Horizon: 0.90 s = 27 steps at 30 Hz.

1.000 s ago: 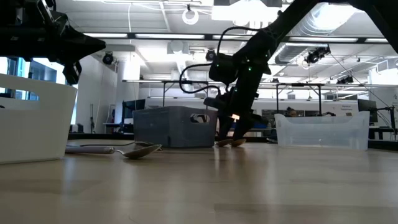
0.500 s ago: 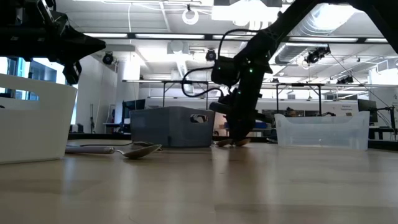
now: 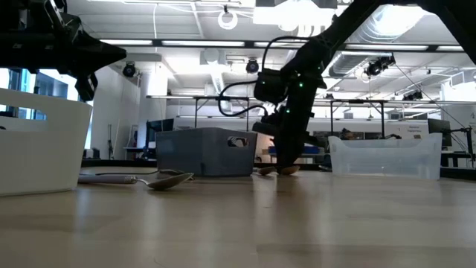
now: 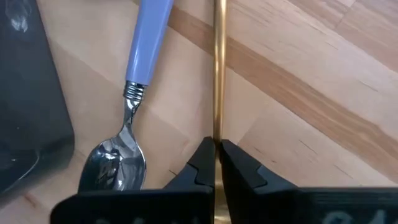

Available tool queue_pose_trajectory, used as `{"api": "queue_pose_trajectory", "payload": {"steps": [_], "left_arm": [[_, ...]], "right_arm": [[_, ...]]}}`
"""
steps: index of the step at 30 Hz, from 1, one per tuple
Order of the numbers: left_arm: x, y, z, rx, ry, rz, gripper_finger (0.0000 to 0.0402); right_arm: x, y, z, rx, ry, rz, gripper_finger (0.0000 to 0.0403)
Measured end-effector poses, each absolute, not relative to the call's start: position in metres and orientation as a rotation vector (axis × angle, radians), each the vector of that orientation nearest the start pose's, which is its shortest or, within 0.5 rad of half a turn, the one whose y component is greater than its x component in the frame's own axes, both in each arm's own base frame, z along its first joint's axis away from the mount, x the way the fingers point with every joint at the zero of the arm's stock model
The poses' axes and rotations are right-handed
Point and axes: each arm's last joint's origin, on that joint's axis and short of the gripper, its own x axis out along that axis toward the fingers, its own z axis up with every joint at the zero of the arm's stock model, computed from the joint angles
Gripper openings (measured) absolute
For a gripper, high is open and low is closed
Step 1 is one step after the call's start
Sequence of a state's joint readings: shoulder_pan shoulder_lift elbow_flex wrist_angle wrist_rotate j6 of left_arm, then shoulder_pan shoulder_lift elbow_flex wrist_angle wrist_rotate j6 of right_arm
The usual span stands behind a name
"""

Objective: Sort silverware by color (type)
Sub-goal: Put the top left gold spoon into the white bin

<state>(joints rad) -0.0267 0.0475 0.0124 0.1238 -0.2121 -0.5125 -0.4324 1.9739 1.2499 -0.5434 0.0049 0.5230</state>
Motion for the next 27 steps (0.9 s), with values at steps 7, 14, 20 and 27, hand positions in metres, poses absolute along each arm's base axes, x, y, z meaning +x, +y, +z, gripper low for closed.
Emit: {"api": "queue_pose_trajectory", "payload": {"steps": [7, 14, 20, 27], "left_arm": [[0.099, 0.003, 0.176, -0.521, -0.134, 0.159, 0.0001], [0.099, 0.003, 0.176, -0.521, -0.134, 0.159, 0.0001], [0.099, 0.003, 0.176, -0.521, -0.134, 0.159, 0.0001], [0.099, 0.003, 0.176, -0.521, -0.134, 0.159, 0.0001]], "right_arm": [[0.34, -0.154, 0.138, 0.721, 1.161, -0.636, 0.0001], [0.329, -0.15, 0.147, 0.757, 1.242, -0.549, 0.0], [0.323, -0.145, 0.149, 0.763, 1.318, -0.491, 0.0], [0.323, -0.145, 0.149, 0.767, 1.312, -0.495, 0.0]]}}
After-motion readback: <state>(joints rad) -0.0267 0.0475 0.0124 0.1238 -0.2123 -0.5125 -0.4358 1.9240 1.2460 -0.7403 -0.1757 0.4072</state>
